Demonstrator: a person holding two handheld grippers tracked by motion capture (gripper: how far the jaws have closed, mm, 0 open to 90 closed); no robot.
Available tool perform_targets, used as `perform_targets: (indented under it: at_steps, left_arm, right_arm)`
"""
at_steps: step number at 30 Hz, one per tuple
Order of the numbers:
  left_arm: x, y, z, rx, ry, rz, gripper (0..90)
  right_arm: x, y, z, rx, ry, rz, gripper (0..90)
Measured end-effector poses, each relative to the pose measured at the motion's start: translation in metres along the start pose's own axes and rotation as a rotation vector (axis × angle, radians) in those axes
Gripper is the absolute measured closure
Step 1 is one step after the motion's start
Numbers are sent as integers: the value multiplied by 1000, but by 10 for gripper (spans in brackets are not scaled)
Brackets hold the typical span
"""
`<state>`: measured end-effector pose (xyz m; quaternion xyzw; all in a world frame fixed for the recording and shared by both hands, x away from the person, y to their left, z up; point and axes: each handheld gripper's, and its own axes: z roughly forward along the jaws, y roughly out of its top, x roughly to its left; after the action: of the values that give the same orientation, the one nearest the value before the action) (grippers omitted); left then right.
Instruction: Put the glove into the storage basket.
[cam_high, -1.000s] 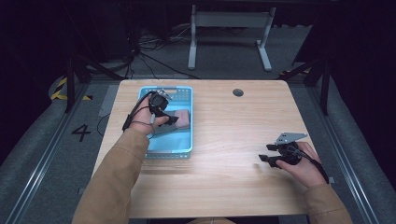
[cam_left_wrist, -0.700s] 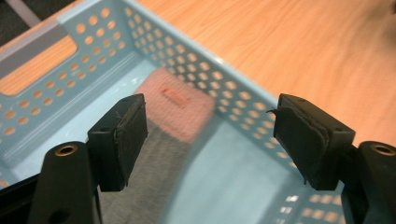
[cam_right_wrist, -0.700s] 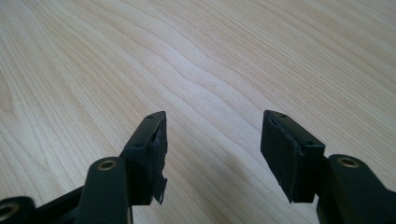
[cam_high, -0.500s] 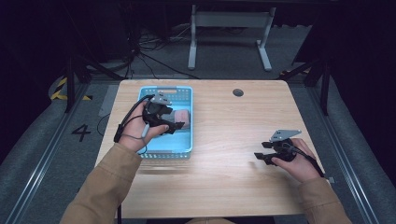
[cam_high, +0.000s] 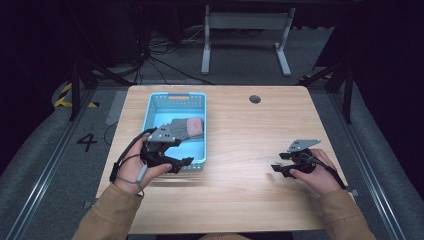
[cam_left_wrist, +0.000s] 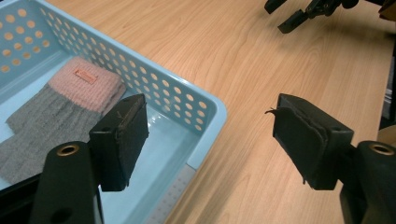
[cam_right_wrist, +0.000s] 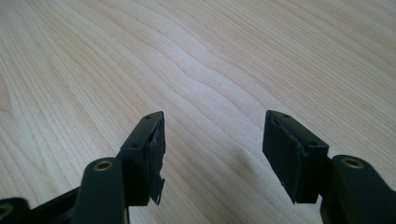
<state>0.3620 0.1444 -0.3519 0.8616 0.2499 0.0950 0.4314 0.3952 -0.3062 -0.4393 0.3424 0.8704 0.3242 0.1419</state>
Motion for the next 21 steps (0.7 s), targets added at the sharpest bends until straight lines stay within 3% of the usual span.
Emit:
perform_targets:
  at_steps: [2, 6, 10, 13, 15, 19, 21]
  left_arm:
    - [-7, -10, 4, -27, -22, -22, 284]
    - [-19, -27, 12, -34, -31, -36, 298]
    - [-29, -47, 24, -73, -5, -91, 308]
    - [-34, -70, 40, -16, 32, -86, 310]
    - [-34, -81, 46, 4, 33, -113, 316]
    - [-34, -87, 51, 36, 76, -117, 318]
    - [-35, -88, 53, 50, 72, -136, 332]
  right_arm:
    - [1, 0, 1, 0, 4, 3, 398]
    - [2, 0, 3, -1, 13, 12, 390]
    - [2, 0, 4, -12, 29, 27, 390]
    - [3, 0, 4, -25, 44, 54, 389]
    - [3, 0, 4, -33, 52, 61, 389]
    - [3, 0, 6, -38, 50, 72, 388]
    - [3, -1, 8, -30, 52, 71, 383]
